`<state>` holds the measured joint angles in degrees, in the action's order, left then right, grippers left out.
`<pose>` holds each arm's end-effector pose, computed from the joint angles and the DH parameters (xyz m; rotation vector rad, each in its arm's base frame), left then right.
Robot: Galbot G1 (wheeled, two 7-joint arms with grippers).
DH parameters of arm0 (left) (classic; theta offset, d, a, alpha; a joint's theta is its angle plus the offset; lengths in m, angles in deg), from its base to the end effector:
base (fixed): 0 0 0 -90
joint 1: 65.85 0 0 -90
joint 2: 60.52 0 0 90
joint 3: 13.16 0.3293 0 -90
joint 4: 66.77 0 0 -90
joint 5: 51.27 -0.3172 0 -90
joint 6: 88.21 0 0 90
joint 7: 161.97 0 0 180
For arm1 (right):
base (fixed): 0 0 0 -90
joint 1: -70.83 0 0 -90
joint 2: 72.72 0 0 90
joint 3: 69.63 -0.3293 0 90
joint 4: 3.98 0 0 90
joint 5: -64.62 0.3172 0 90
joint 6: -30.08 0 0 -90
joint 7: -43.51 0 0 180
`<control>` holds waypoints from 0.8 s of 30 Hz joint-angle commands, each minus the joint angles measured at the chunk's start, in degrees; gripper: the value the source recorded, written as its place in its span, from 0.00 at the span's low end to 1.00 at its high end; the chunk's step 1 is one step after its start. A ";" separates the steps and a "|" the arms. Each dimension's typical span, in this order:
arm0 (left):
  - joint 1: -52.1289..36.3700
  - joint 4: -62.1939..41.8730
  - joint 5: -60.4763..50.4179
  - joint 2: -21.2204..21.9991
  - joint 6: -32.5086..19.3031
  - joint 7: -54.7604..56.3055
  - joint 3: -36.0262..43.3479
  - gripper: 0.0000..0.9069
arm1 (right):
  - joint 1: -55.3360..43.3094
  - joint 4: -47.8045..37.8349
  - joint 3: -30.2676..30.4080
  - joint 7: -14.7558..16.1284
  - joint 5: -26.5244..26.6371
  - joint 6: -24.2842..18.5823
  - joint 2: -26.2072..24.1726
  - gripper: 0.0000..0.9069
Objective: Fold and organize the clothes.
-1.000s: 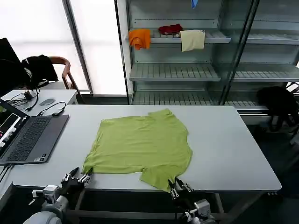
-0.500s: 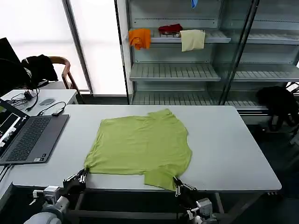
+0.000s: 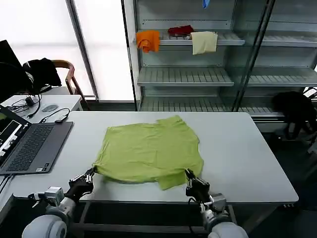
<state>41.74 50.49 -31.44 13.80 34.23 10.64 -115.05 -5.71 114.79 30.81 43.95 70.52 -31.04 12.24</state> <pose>0.2142 0.1057 -0.2373 -0.1149 -2.7814 0.0712 0.2239 0.0347 -0.2391 0.3438 -2.8672 -0.0440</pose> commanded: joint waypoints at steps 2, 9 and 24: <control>-8.94 -4.23 2.69 0.02 0.62 0.74 -0.02 0.00 | -10.11 -7.00 0.02 -0.62 0.66 0.87 1.79 0.00; -10.67 -6.69 1.21 -0.10 0.60 0.35 1.24 0.00 | -13.80 -11.65 0.25 -0.64 -0.49 1.11 2.37 0.00; -14.35 -12.47 -1.11 -0.32 0.56 0.12 2.71 0.01 | -21.11 -19.17 0.13 -0.92 -1.72 0.97 3.35 0.00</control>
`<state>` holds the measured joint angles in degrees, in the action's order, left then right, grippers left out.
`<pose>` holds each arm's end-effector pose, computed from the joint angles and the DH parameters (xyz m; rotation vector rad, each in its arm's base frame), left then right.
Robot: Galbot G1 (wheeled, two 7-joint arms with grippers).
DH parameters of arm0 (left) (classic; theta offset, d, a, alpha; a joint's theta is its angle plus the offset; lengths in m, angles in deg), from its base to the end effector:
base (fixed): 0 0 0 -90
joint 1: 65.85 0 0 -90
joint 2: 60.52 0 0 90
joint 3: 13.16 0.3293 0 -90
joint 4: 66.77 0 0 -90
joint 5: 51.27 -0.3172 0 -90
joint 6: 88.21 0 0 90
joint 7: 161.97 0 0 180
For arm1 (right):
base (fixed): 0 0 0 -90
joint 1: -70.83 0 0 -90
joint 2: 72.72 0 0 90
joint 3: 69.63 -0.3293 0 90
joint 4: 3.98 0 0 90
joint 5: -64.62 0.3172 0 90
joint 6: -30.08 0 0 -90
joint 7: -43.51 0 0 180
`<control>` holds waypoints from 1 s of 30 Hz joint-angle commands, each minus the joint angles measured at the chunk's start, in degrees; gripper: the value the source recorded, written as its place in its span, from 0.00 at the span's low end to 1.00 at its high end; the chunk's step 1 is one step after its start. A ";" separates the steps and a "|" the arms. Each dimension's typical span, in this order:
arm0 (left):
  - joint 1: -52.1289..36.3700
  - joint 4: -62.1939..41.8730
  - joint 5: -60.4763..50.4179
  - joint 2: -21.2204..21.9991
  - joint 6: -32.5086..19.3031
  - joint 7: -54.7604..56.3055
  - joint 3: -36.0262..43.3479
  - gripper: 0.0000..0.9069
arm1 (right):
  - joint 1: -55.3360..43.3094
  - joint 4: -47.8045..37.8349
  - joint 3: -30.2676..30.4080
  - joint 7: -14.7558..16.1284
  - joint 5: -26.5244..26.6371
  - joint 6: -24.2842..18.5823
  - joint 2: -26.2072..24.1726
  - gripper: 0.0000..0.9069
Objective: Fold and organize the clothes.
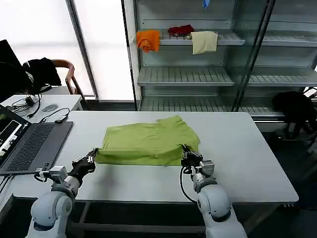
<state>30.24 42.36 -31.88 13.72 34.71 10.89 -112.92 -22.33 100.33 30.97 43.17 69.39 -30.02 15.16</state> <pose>0.2721 0.1101 -0.2333 -0.1041 -2.8296 0.0949 0.3156 0.0472 -0.2358 0.2983 -2.8992 -0.0130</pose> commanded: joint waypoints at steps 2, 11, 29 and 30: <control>-3.25 -5.29 -0.87 -0.28 -0.01 -0.36 0.92 0.26 | -4.94 -5.68 -0.06 -0.15 -1.16 -0.37 0.74 0.00; -5.00 -5.65 -1.89 -0.53 -0.68 -0.43 2.49 1.00 | -8.13 -9.72 -0.17 -0.86 -3.17 -2.34 2.08 1.00; -2.74 -1.82 -0.84 -1.28 0.04 0.15 1.61 1.00 | -8.34 -7.59 -1.53 -1.09 -3.12 -0.12 0.43 1.00; -2.51 -1.79 -0.85 -1.29 0.05 0.17 1.60 1.00 | -7.80 -6.82 -1.51 -0.96 -2.84 0.28 0.23 1.00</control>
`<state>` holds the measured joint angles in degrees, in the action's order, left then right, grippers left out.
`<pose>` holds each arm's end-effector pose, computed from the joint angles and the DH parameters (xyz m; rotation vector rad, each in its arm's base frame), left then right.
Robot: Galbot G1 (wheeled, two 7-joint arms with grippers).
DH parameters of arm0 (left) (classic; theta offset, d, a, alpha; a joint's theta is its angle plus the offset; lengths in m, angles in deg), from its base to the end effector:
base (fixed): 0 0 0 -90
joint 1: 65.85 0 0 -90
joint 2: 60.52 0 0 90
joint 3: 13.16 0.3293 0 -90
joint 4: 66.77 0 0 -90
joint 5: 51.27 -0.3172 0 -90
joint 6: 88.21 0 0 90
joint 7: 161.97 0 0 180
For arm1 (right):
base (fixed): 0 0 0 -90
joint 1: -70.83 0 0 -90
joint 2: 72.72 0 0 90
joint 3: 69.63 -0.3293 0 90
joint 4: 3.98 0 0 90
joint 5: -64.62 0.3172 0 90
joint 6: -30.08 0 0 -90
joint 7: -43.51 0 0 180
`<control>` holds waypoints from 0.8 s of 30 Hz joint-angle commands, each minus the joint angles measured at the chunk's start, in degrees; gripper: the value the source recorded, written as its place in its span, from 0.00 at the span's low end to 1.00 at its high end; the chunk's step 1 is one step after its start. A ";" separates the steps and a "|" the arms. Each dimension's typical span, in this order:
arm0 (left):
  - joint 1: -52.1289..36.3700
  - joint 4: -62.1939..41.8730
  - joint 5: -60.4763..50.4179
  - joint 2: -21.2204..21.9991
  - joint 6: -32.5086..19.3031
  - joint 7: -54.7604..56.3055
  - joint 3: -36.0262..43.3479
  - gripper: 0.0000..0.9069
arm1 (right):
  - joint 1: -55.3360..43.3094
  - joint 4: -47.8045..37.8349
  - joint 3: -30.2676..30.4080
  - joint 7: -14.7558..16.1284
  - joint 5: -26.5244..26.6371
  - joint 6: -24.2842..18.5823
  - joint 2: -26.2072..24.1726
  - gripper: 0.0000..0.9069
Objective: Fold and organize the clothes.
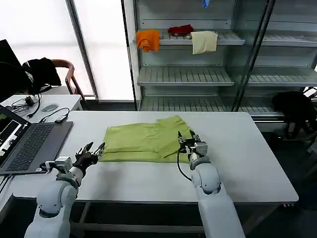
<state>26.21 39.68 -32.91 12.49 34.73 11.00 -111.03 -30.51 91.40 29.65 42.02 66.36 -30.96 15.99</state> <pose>0.2934 0.1098 -0.2275 -0.1168 -2.8441 0.0479 0.3647 0.0442 -0.2335 0.1964 -2.9176 0.0660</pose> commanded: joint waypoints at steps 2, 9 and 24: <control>2.50 1.20 0.05 -0.09 0.09 0.59 -0.32 1.00 | 2.64 4.92 -0.33 1.31 0.63 3.04 -0.98 1.00; 4.69 0.68 -3.78 -0.43 0.10 1.13 0.91 1.00 | 12.73 12.15 -1.87 2.23 0.16 4.20 -2.99 1.00; 3.57 -1.96 -5.71 0.63 0.06 1.09 2.58 1.00 | 19.17 14.27 -5.87 3.37 1.66 3.53 -5.26 0.84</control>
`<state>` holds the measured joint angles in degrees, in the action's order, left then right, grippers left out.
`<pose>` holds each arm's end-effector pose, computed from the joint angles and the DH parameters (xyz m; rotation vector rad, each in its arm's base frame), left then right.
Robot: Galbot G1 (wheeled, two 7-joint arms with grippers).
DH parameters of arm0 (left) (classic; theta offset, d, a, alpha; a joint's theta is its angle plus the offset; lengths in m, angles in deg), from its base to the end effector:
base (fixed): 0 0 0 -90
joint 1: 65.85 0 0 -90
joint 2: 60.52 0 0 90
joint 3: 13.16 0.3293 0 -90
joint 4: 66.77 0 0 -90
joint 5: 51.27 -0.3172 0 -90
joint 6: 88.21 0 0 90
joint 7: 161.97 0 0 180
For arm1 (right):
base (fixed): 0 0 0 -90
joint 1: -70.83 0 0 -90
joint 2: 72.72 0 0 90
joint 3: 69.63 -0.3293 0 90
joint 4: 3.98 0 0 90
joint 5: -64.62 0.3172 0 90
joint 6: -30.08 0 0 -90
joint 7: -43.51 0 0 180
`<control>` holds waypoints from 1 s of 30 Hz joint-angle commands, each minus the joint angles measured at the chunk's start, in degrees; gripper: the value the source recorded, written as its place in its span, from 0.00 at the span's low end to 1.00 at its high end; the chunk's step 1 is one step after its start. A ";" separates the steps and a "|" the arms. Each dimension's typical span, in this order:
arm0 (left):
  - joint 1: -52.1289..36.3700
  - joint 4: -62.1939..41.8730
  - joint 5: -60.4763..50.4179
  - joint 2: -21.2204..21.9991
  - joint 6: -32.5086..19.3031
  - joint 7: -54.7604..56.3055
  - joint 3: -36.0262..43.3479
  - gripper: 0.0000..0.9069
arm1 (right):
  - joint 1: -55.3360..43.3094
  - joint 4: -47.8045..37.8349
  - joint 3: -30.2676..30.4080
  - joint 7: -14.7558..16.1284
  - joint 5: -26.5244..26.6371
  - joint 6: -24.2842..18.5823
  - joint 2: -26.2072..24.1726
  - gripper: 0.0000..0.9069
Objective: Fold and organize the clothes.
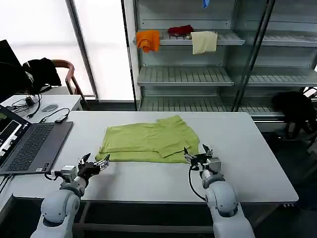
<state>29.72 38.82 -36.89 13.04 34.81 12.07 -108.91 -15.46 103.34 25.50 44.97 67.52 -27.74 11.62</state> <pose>0.2807 0.0984 -0.2539 -0.0944 -2.7534 -0.0311 0.2857 0.0038 -0.2554 0.1766 -2.8033 0.0799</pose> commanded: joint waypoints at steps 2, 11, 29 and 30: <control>-0.22 -1.50 -1.99 0.10 -0.03 0.02 0.46 1.00 | 4.19 1.90 -1.97 0.44 0.49 0.14 -0.96 0.71; -0.98 -3.76 -2.71 0.09 -0.18 -0.29 0.46 1.00 | 3.18 -1.02 -1.03 0.22 -0.55 0.01 -0.01 0.26; -2.28 -6.82 -2.60 0.13 -0.53 -1.80 1.14 0.00 | 2.98 -0.03 0.17 0.69 -1.16 0.35 0.18 0.00; -2.25 -6.80 -2.43 0.01 -0.74 -1.77 1.30 0.00 | 2.95 0.13 0.20 0.74 -1.16 0.39 0.17 0.00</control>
<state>27.52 33.04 -39.61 13.15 34.28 10.48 -107.82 -12.76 103.14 25.72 45.65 66.51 -27.34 11.79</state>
